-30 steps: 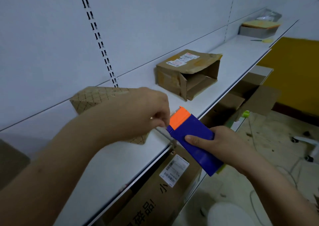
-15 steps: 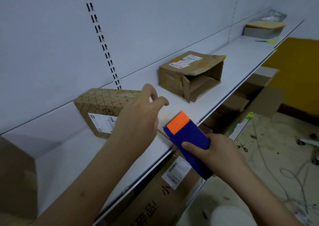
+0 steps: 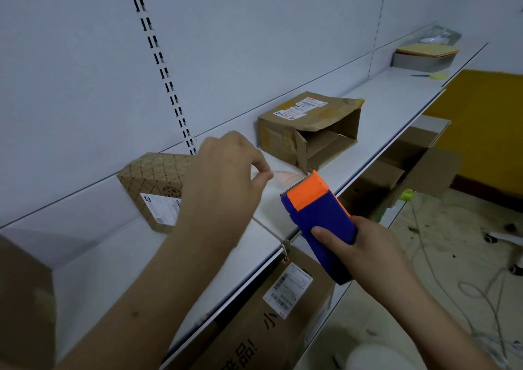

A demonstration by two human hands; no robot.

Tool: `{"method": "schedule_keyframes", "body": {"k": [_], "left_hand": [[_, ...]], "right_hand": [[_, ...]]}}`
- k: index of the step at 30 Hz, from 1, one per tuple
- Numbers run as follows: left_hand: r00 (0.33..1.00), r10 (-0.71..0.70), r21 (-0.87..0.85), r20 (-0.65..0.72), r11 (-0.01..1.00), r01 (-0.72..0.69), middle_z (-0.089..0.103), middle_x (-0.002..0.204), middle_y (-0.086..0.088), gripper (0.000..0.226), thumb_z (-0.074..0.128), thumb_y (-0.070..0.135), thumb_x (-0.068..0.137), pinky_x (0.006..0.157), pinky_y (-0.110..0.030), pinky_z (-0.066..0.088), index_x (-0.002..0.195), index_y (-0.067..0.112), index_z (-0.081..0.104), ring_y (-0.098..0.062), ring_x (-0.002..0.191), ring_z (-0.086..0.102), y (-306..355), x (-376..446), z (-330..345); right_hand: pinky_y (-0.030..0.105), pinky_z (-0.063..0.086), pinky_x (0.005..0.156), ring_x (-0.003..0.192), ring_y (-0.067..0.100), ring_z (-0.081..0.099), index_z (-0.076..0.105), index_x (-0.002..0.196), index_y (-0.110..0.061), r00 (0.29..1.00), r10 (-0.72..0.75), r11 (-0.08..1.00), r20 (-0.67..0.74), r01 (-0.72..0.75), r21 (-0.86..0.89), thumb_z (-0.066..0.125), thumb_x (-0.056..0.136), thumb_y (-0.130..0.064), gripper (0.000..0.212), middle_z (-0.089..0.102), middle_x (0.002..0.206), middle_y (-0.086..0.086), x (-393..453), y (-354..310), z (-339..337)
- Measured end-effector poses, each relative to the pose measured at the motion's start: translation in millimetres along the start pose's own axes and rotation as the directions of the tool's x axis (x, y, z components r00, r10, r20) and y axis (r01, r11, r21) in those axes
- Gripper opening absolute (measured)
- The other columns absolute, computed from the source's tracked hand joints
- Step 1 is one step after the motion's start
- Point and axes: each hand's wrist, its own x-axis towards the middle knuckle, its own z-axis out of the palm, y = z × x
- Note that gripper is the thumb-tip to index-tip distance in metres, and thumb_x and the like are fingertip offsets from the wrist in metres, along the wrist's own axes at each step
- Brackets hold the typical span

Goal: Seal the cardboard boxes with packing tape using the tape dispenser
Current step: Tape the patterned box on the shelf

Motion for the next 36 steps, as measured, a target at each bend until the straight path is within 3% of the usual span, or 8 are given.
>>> {"method": "schedule_keyframes", "body": {"k": [4, 7, 12, 15, 18, 22, 29, 36], "left_hand": [[0.997, 0.007, 0.023, 0.077, 1.000, -0.009, 0.066, 0.107, 0.002, 0.022, 0.056, 0.032, 0.100, 0.081, -0.031, 0.049, 0.114, 0.023, 0.070, -0.014, 0.097, 0.058, 25, -15, 23], [0.993, 0.105, 0.072, -0.052, 0.992, -0.101, 0.068, 0.077, -0.006, 0.016, 0.079, 0.017, 0.079, 0.059, -0.034, 0.051, 0.092, 0.009, 0.075, -0.022, 0.070, 0.063, 32, -30, 42], [0.986, 0.066, 0.109, -0.151, 0.993, -0.049, 0.073, 0.078, -0.006, 0.036, 0.077, 0.023, 0.079, 0.066, -0.039, 0.052, 0.109, 0.004, 0.073, -0.025, 0.074, 0.067, 27, -39, 60], [0.987, 0.091, 0.112, -0.131, 0.991, -0.077, 0.073, 0.079, -0.003, 0.021, 0.062, 0.029, 0.088, 0.069, -0.037, 0.047, 0.091, 0.012, 0.074, -0.024, 0.077, 0.065, 28, -44, 60], [0.991, 0.097, 0.097, -0.088, 0.991, -0.088, 0.073, 0.087, 0.000, 0.037, 0.044, 0.037, 0.090, 0.072, -0.034, 0.045, 0.093, 0.016, 0.076, -0.021, 0.084, 0.063, 32, -55, 64], [0.991, 0.121, 0.113, -0.065, 0.987, -0.113, 0.072, 0.106, -0.005, 0.037, 0.060, 0.027, 0.080, 0.074, -0.034, 0.050, 0.111, 0.011, 0.073, -0.024, 0.094, 0.061, 39, -71, 78], [0.980, 0.053, 0.022, 0.193, 0.998, -0.058, 0.047, 0.150, -0.009, 0.096, 0.086, 0.026, 0.060, 0.080, -0.032, 0.054, 0.145, 0.010, 0.045, -0.023, 0.108, 0.054, 55, -92, 95], [0.972, 0.089, -0.112, 0.219, 0.991, -0.066, 0.026, 0.163, -0.004, 0.109, 0.085, 0.025, 0.061, 0.087, -0.030, 0.056, 0.154, 0.012, 0.029, -0.018, 0.120, 0.050, 51, -101, 99]], "right_hand": [[0.014, 0.035, 0.050, 0.064, 0.007, 0.056, 0.053, 0.090, -0.018, 0.998, 0.055, 0.983, 0.034, -0.060, 0.174, 0.049, 0.092, -0.058, 0.040, 0.059, 0.077, -0.003, 11, -2, 5], [0.018, 0.039, 0.054, 0.070, 0.010, 0.059, 0.055, 0.095, -0.016, 0.992, 0.094, 0.944, 0.081, -0.115, 0.309, 0.046, 0.096, -0.053, 0.037, 0.061, 0.083, 0.000, 11, -6, 8], [0.019, 0.042, 0.056, 0.074, 0.011, 0.060, 0.054, 0.101, -0.014, 0.984, 0.133, 0.897, 0.120, -0.171, 0.406, 0.042, 0.099, -0.048, 0.036, 0.062, 0.090, 0.002, 7, -13, 11], [0.026, 0.050, 0.067, 0.081, 0.016, 0.062, 0.054, 0.104, -0.013, 0.982, 0.146, 0.889, 0.121, -0.184, 0.420, 0.042, 0.099, -0.048, 0.037, 0.064, 0.096, 0.005, 8, -16, 13], [0.025, 0.051, 0.067, 0.086, 0.015, 0.063, 0.056, 0.109, -0.015, 0.967, 0.198, 0.809, 0.158, -0.252, 0.532, 0.038, 0.099, -0.051, 0.042, 0.065, 0.099, 0.003, 8, -20, 14], [0.033, 0.053, 0.085, 0.097, 0.016, 0.064, 0.058, 0.099, -0.027, 0.943, 0.220, 0.597, 0.251, -0.333, 0.730, 0.028, 0.095, -0.063, 0.047, 0.065, 0.104, -0.003, 8, -29, 9], [0.040, 0.054, 0.090, 0.103, 0.023, 0.065, 0.063, 0.117, -0.020, 0.933, 0.250, 0.455, 0.258, -0.348, 0.819, 0.058, 0.089, -0.051, 0.042, 0.069, 0.110, 0.004, 16, -24, 3], [0.043, 0.053, 0.094, 0.105, 0.025, 0.064, 0.061, 0.121, -0.016, 0.925, 0.271, 0.412, 0.267, -0.362, 0.836, 0.065, 0.085, -0.046, 0.047, 0.068, 0.114, 0.007, 23, -18, 7]]}}
